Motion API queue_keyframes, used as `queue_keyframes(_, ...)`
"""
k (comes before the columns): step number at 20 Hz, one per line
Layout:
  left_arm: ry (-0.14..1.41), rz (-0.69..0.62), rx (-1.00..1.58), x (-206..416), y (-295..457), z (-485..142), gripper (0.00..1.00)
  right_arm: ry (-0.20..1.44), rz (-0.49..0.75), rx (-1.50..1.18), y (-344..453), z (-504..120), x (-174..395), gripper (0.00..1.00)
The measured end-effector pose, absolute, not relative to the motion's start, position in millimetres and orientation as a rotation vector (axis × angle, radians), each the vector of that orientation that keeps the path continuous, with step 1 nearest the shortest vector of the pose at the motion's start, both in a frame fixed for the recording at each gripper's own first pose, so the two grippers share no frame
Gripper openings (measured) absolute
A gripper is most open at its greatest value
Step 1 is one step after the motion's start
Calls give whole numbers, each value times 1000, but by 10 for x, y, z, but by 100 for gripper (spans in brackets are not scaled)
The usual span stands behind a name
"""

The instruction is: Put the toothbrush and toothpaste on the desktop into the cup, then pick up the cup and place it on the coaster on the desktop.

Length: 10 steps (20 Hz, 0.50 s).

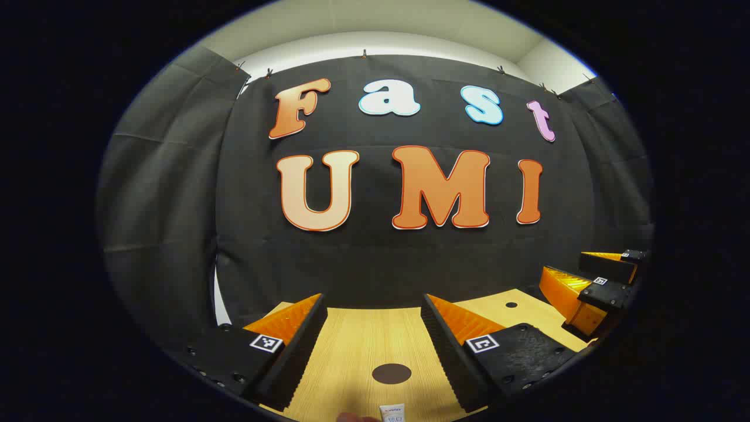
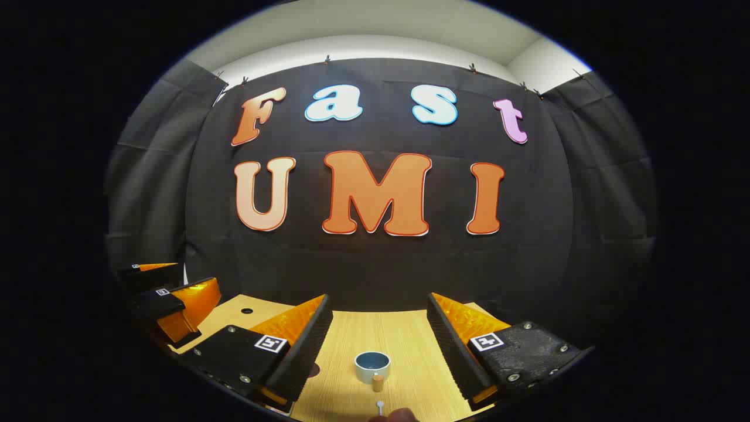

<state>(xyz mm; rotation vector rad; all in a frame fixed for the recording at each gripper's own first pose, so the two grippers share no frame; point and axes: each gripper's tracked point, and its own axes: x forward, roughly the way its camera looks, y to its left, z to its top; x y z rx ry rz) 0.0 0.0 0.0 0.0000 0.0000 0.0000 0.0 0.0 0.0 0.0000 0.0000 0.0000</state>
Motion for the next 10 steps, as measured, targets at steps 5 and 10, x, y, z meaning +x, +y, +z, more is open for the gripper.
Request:
queue_keyframes(5,-2,5,14,17,-9,0,97,-3,8,-4,-2,-17,37,98)
queue_keyframes(10,12,8,7,36,-47,-39,97,-1,11,-4,-29,-30,43,98)
